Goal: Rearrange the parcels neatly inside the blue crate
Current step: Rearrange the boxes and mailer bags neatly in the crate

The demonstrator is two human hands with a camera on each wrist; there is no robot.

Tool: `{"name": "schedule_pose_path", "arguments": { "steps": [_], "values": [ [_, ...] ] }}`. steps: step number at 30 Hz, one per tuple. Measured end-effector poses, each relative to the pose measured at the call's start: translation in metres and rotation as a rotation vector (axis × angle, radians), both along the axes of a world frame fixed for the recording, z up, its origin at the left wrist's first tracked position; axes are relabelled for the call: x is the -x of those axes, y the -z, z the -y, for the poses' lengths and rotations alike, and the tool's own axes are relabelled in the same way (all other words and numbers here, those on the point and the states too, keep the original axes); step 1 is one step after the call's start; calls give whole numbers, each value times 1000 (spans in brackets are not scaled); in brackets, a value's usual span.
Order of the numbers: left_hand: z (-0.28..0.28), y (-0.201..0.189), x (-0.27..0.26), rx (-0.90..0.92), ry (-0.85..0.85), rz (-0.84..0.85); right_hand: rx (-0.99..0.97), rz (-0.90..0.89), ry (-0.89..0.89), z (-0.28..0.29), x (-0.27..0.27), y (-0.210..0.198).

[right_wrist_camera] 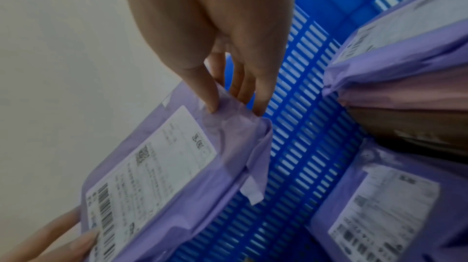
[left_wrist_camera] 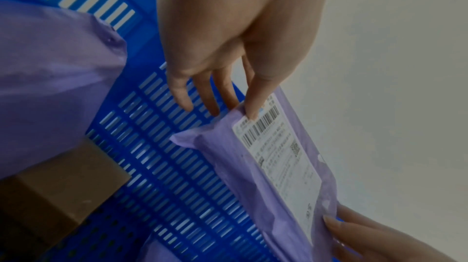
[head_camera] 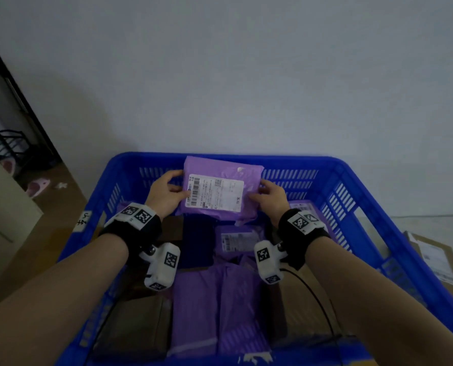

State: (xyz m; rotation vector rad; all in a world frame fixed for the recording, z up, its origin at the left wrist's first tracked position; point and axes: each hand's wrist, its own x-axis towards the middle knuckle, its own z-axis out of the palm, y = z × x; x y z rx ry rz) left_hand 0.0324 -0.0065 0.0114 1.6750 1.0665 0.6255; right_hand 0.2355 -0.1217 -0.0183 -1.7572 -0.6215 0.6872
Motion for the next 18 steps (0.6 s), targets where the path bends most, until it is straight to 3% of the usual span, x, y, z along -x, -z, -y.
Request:
{"name": "schedule_pose_path", "arguments": {
  "steps": [6, 10, 18],
  "values": [
    [7, 35, -17, 81, 22, -77, 198, 58, -62, 8, -19, 18],
    [7, 64, -32, 192, 34, -141, 517, 213, -183, -4, -29, 32],
    [-11, 113, -62, 473, 60, -304, 921, 254, -400, -38, -52, 55]
  ]
}}
